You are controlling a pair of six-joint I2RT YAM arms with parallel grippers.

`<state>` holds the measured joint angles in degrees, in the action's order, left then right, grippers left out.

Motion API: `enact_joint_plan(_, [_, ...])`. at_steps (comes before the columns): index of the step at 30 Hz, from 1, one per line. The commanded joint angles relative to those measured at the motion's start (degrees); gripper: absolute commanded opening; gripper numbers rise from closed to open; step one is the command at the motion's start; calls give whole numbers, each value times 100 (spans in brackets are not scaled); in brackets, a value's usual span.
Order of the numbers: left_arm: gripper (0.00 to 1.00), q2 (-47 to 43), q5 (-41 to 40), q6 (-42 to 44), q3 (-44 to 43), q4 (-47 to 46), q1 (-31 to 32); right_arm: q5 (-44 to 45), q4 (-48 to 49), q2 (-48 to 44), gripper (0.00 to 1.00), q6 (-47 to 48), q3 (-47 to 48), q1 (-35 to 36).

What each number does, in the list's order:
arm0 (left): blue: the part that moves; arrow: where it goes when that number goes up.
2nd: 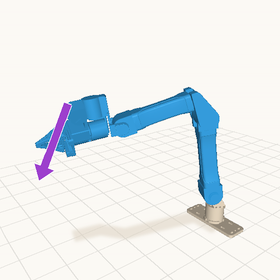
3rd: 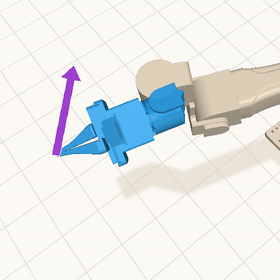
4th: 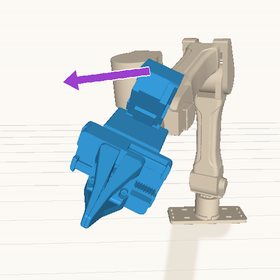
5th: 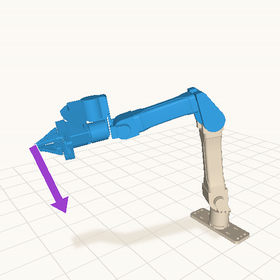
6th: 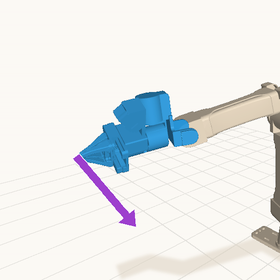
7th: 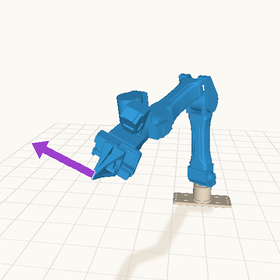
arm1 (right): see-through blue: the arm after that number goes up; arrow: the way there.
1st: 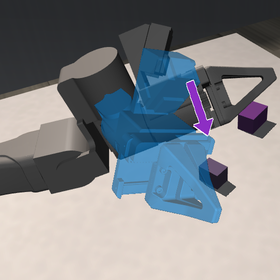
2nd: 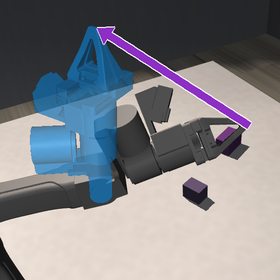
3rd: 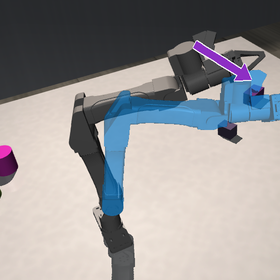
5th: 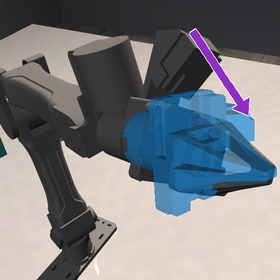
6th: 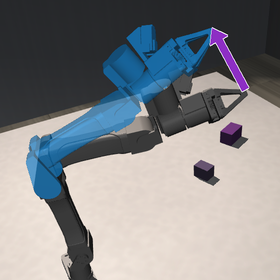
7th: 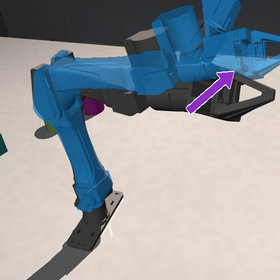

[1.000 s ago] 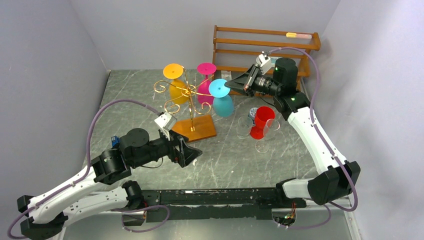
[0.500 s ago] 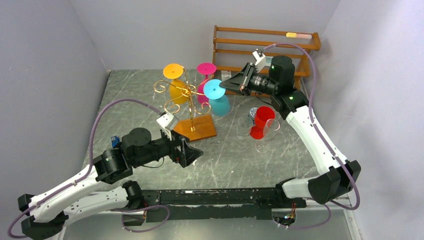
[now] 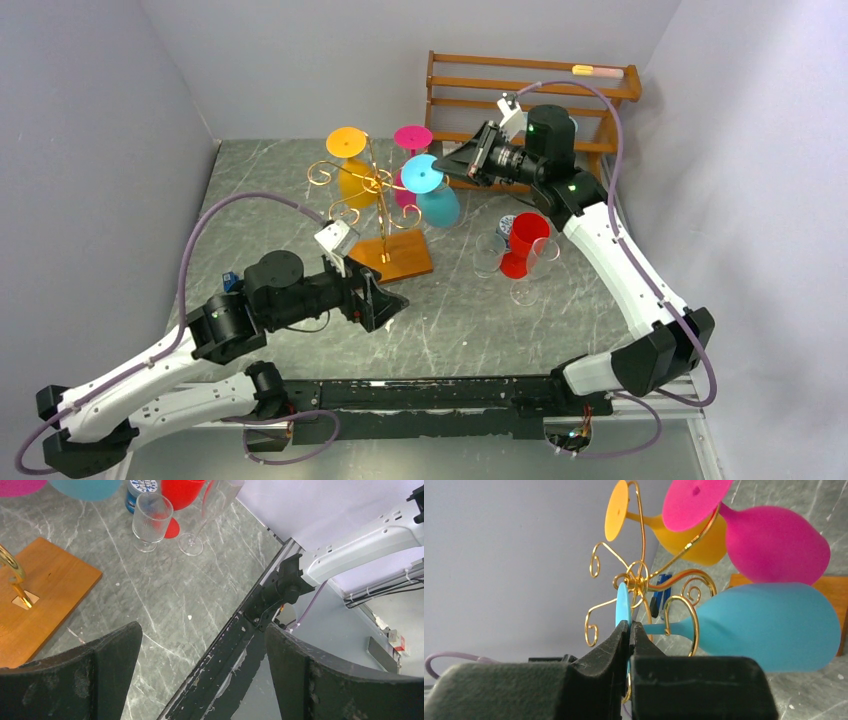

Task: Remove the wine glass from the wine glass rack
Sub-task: Pick up the wine glass from the wine rack.

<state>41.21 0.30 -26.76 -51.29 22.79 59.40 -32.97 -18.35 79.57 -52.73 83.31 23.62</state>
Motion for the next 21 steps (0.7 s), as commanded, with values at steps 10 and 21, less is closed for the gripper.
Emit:
enact_joint_plan(10, [97,-53,113,-1,-120,65,-29,824,353,169,0,-189,120,129])
enact_joint_plan(21, [97,-236,-21,-13,-100,137,-27,1513,278,25,0,-71,120,118])
